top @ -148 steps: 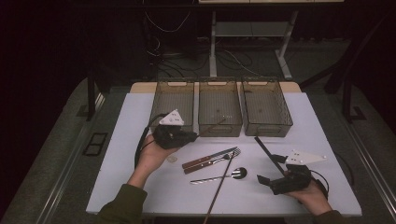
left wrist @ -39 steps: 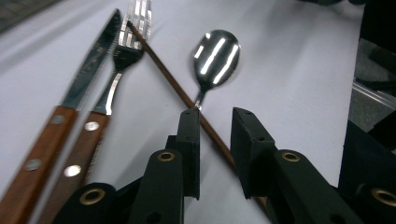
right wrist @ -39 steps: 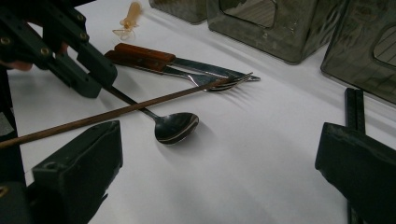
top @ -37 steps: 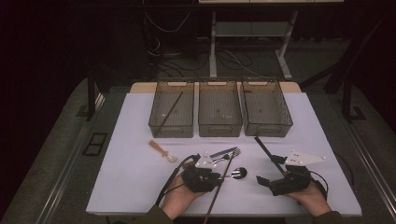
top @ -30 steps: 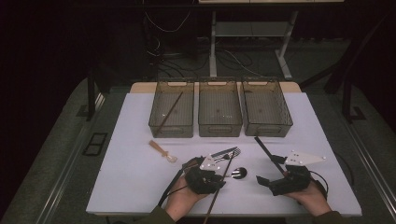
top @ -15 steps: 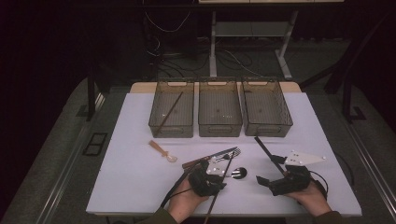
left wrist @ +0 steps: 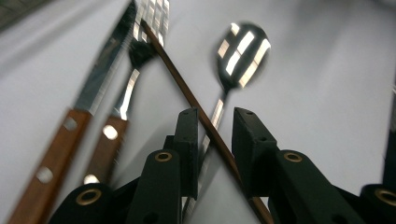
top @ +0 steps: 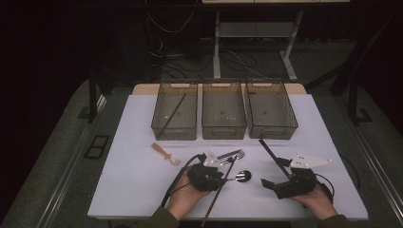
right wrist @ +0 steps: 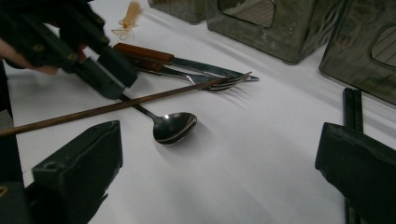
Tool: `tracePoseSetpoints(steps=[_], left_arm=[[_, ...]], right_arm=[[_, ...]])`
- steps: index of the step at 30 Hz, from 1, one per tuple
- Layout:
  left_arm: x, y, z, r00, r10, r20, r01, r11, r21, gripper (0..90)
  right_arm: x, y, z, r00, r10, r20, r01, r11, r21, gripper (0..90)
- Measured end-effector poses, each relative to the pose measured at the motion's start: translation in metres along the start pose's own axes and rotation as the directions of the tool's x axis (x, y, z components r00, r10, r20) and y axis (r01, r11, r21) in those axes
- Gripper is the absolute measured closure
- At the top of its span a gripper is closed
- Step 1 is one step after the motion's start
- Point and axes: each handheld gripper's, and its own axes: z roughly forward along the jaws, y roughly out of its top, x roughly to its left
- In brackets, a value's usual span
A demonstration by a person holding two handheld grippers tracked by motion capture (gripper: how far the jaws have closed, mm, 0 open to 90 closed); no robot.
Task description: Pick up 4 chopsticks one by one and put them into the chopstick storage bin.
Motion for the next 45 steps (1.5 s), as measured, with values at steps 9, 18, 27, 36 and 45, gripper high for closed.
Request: tracePoseSetpoints(steps=[9, 18, 27, 36, 45], left_arm=[[0.011, 0.017, 0.028, 0.9988, -0.045, -0.022, 0.045, 0.999, -0.001, 71.0], [0.009, 0.022, 0.037, 0.9984, -0.011, -0.056, 0.011, 0.9999, 0.005, 76.7], [0.009, 0.025, 0.038, 0.9974, 0.027, -0.066, -0.026, 0.9995, 0.016, 78.8], [0.013, 0.025, 0.036, 0.9958, 0.04, -0.082, -0.038, 0.9988, 0.03, 81.4], [0.02, 0.025, 0.033, 0.9954, 0.034, -0.089, -0.032, 0.999, 0.032, 84.0]], right_arm=[[0.0, 0.0, 0.0, 1.0, 0.004, -0.002, -0.004, 1.0, 0.0, 1.0], [0.0, 0.0, 0.0, 1.0, -0.001, -0.002, 0.001, 1.0, -0.001, 1.0], [0.0, 0.0, 0.001, 1.0, -0.005, -0.004, 0.005, 1.0, 0.001, 1.0], [0.0, 0.0, 0.001, 1.0, -0.003, -0.005, 0.003, 1.0, 0.001, 1.0], [0.0, 0.0, 0.0, 1.0, 0.0, -0.005, 0.0, 1.0, 0.001, 1.0]])
